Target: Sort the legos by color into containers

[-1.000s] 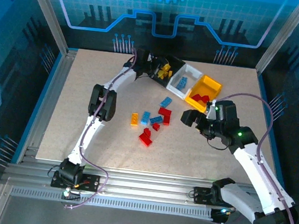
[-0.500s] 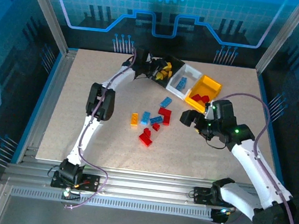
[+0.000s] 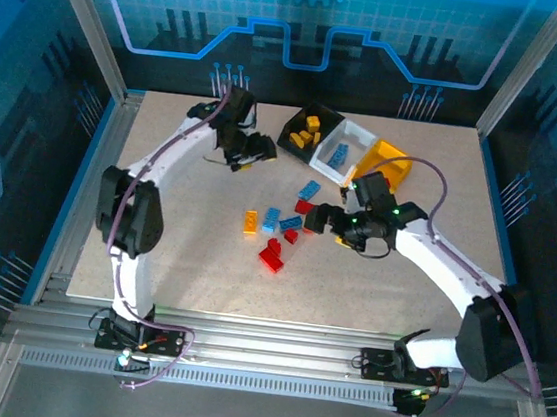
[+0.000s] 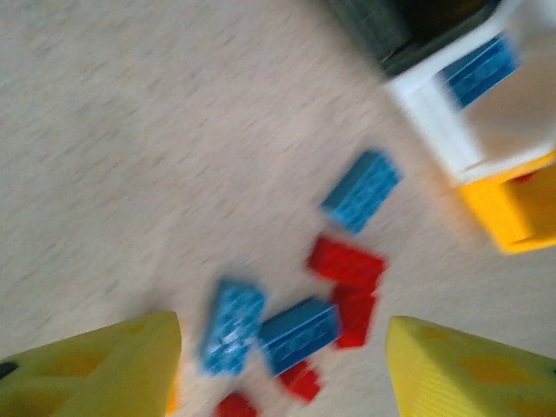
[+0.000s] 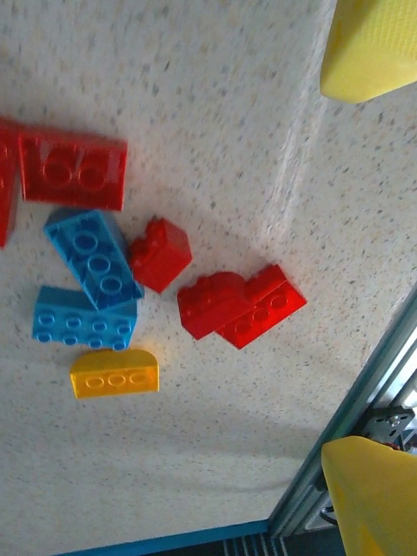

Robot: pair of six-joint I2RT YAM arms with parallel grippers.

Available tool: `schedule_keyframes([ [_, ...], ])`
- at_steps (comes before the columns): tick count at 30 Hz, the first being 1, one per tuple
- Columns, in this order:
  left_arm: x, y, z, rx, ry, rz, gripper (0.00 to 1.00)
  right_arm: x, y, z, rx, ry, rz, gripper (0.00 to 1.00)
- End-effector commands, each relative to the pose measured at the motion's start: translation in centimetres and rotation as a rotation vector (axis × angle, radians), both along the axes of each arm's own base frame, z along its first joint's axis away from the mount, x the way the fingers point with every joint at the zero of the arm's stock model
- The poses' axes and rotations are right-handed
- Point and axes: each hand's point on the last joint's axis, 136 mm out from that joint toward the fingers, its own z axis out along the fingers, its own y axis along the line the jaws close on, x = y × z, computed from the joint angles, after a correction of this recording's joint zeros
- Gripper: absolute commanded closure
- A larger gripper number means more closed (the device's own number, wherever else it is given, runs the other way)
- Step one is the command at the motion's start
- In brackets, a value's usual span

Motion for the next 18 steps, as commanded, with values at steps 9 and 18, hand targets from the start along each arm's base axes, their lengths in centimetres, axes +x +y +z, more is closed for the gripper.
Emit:
schedule_keyframes([
  [9, -9.9, 1.0, -8.3, 0.313, 0.199, -0.171, 0.35, -1.1, 3.9, -0.4, 0.025, -0.001, 0.139, 0.0],
  [18, -9.3, 0.4, -10.7, 0.367, 0.234, -0.183, 0.36, -2.7, 2.5, -0.6, 0.005, 0.001, 0.135, 0.0],
])
